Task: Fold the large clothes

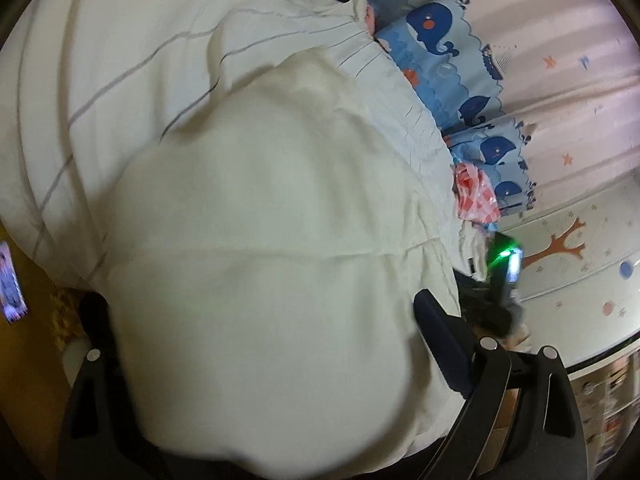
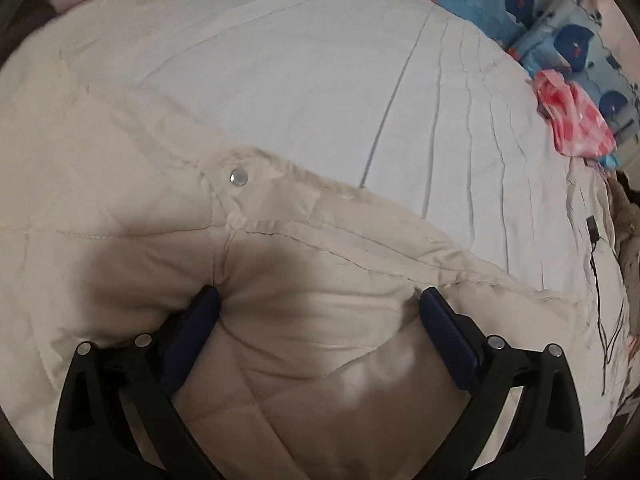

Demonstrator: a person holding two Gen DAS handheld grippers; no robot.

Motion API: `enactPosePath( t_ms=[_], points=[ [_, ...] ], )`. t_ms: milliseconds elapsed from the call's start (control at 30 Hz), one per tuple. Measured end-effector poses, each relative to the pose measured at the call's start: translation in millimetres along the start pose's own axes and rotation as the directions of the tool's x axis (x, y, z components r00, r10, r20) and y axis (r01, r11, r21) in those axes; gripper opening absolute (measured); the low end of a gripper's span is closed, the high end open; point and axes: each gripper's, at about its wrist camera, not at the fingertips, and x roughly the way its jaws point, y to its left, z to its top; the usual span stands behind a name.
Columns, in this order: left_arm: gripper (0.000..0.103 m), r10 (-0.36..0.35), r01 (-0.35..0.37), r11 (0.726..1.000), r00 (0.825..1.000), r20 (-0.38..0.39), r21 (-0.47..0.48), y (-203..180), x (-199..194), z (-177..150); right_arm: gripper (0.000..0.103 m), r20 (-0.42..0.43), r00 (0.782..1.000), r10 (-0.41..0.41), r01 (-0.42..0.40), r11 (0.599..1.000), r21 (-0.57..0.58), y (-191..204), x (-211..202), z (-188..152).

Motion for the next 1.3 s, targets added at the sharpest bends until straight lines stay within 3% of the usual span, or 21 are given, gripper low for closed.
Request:
enactPosePath(
  t_ms=[167,233,333,467,633,700,800,967,1133,1300],
  points=[
    [0.09,0.026,-0.026,0.999,1.0,0.017,0.047,-8,-2,-2,0.096,0.131,0.991,0.027,-0.017,0.997,-0.076,7,-68,-31],
    [0.09,0.032,-0.034,0.997,0.999,0.031,0.065,-13,-3,-3,0.096,0.146,0.988,0.039,-0.021,0.992,-0.12,17,-83,-43],
    [0.09,0.036,-0.039,0.996,0.999,0.041,0.085,-19,-3,-6,0.096,0.106,0.994,0.01,0.012,0.978,-0.209,43,-73,-75],
    [0.09,0.046,-0.051,0.993,0.997,0.055,0.104,-25,-6,-8,0.096,0.095,0.995,0.036,-0.022,0.989,-0.148,36,-71,-74],
    [0.09,0.05,-0.058,0.992,0.996,0.07,0.115,-27,-7,-7,0.096,0.161,0.986,0.043,-0.009,0.978,-0.207,47,-99,-87],
    [0.09,0.054,-0.062,0.991,0.996,0.075,0.117,-29,-7,-7,0.096,0.14,0.99,0.034,-0.001,0.974,-0.227,50,-88,-93],
    [0.09,0.051,-0.062,0.989,0.995,0.083,0.136,-34,-9,-7,0.096,0.112,0.991,0.077,-0.057,0.984,-0.17,43,-79,-95],
    [0.089,-0.002,-0.005,0.994,0.998,0.07,0.109,-32,-11,-2,0.096,0.178,0.982,0.069,-0.033,0.979,-0.2,45,-102,-100],
    [0.089,-0.033,0.025,0.995,0.996,0.085,0.097,-38,-14,-2,0.096,0.138,0.986,0.095,-0.071,0.983,-0.168,45,-74,-108],
    [0.088,-0.065,0.054,0.992,0.993,0.1,0.114,-53,-22,0,0.096,0.164,0.984,0.067,-0.039,0.985,-0.169,55,-79,-116]
  ],
)
